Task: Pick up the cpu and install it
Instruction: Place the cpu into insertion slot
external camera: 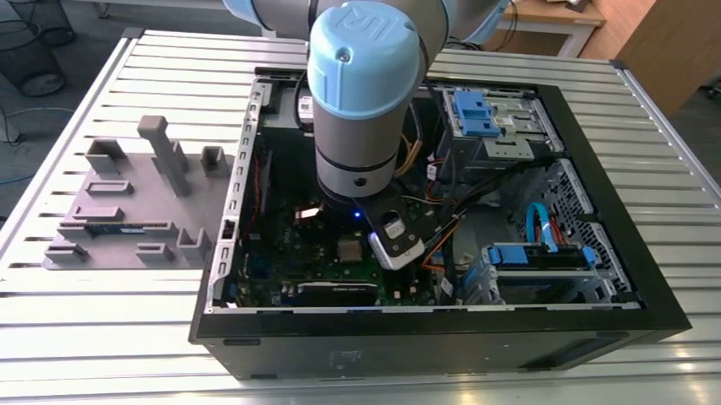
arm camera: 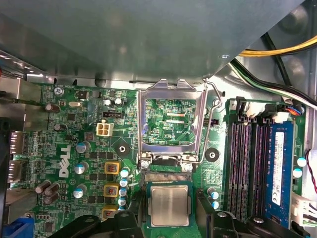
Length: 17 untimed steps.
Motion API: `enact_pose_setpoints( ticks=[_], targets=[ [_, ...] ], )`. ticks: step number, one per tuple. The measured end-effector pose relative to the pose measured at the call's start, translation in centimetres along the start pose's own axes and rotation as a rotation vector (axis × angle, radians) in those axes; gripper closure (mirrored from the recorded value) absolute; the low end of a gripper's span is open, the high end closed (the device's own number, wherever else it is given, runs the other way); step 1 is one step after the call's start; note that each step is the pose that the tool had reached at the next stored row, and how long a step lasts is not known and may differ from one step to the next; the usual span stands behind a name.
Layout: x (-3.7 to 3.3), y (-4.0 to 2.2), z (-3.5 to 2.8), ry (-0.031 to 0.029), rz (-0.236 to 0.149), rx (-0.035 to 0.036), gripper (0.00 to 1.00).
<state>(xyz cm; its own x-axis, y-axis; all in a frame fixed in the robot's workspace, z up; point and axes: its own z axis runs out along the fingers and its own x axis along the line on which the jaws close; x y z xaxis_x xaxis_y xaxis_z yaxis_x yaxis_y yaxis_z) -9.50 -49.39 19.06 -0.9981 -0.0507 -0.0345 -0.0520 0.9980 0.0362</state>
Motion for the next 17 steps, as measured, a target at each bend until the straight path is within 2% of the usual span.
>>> enact_pose_setpoints(
  ticks=[11,13,14,17],
  targets=[
    [0.01,-0.01,0.17,0.0003,0.000,-0.0001,0.46],
    [0.01,-0.01,0.17,0.0004,0.000,0.0002,0.47],
    [0.01,-0.01,0.16,0.0002,0.000,0.0001,0.53],
    [0.01,-0.01,0.18,0.0001,0.000,-0.0001,0.53]
  ],
)
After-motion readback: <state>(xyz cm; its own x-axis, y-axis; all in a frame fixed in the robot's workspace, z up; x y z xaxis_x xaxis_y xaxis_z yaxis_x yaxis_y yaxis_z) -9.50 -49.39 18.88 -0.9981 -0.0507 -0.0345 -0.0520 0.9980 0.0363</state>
